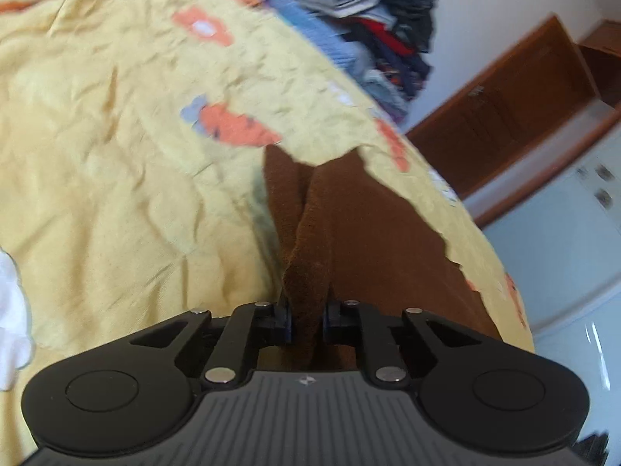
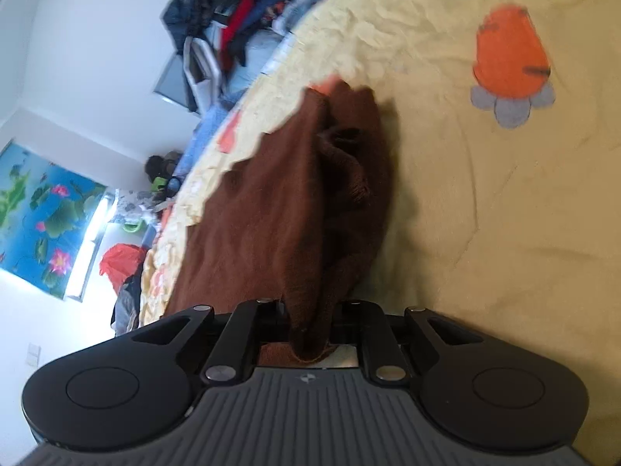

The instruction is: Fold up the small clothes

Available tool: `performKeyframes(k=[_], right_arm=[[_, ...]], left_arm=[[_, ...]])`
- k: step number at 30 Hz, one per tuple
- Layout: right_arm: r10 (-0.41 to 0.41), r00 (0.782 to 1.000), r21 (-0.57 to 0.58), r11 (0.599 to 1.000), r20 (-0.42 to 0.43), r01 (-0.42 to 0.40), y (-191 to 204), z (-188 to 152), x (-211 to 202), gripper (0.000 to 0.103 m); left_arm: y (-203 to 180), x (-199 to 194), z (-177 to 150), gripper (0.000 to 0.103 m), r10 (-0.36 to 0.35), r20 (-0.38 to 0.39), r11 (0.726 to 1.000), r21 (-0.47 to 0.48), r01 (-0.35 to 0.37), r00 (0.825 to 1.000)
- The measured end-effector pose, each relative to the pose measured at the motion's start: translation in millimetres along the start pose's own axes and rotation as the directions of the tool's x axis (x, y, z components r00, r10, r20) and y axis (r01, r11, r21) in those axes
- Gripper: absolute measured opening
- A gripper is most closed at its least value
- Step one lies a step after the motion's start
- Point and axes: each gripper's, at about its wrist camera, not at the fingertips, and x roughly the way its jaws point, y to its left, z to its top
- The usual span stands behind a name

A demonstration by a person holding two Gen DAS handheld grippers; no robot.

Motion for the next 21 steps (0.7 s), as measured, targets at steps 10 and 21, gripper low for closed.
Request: performKeyframes(k=[10,21], right_arm=[[-0.051,0.988,-0.129,0.991,-0.144,0.033,-11,-55,-76,0.044],[-0.107,0.991,-0.196,0.973,0.08,0.121,20,70,-18,0.075]], left_arm=[[42,-81,-70,0.032,0.014,-0.072,0.978,0.209,0.002,0.997],[-63,-8,19,0.073,0.108,0.206,0.847,0.494,-0.199,0.973]])
